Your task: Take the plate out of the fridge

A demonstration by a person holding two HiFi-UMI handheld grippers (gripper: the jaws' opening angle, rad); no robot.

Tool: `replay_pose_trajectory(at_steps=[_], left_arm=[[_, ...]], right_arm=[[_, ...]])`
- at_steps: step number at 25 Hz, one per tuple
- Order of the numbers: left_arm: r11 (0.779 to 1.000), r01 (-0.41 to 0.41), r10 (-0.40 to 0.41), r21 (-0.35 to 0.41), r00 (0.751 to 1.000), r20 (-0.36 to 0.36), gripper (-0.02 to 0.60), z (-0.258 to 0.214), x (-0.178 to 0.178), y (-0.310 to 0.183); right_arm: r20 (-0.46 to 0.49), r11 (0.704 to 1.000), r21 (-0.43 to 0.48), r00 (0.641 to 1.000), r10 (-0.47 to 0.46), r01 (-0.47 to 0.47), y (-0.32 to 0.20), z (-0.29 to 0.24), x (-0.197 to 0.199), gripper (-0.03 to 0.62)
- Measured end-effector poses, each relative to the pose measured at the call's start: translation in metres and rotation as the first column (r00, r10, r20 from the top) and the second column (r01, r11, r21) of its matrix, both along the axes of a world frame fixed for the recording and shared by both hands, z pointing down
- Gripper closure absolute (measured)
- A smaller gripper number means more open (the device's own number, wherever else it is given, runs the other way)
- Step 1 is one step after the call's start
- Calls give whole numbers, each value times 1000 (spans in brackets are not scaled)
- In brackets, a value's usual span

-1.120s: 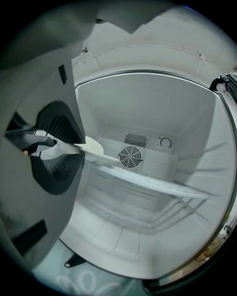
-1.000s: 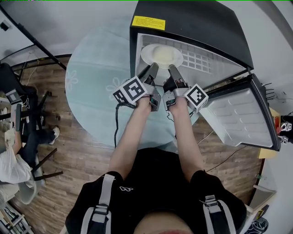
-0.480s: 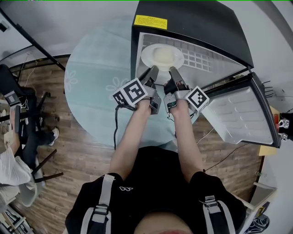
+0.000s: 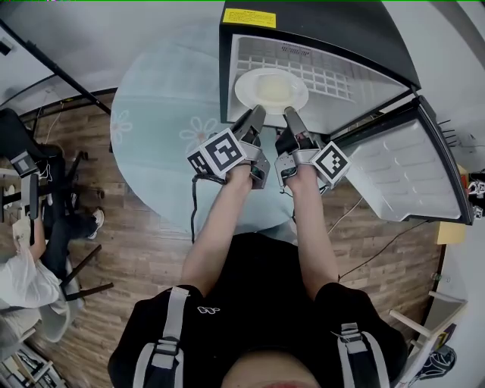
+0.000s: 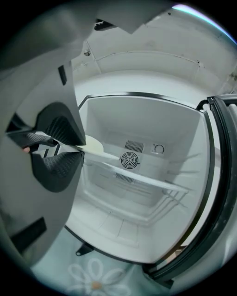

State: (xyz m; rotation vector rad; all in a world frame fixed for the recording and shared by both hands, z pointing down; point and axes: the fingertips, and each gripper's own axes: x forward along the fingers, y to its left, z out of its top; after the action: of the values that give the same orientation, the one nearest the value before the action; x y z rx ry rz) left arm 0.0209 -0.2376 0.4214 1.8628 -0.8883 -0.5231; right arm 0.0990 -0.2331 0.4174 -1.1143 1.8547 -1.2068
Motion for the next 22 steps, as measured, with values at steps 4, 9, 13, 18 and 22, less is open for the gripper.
replay_pose_trajectory(at_steps=[4, 9, 13, 18, 22], left_arm=[[1000, -11, 11, 3, 1000, 18, 531, 2, -12, 13], [1000, -15, 15, -7, 1000, 17, 531, 7, -11, 30], [1000, -16, 17, -19, 1000, 24, 531, 14, -15, 39], [999, -22, 23, -27, 999, 33, 531, 20, -14, 47], [999, -28, 29, -29, 999, 36, 531, 25, -12, 51]], right_arm=[[13, 1000, 0, 1000, -4, 4, 13, 3, -13, 543], [3, 1000, 3, 1000, -9, 9, 29, 8, -11, 543], [5, 1000, -12, 1000, -10, 10, 38, 16, -14, 543], [7, 1000, -25, 1000, -9, 9, 46, 23, -13, 543], [2, 1000, -28, 1000, -5, 5, 50, 27, -11, 543]])
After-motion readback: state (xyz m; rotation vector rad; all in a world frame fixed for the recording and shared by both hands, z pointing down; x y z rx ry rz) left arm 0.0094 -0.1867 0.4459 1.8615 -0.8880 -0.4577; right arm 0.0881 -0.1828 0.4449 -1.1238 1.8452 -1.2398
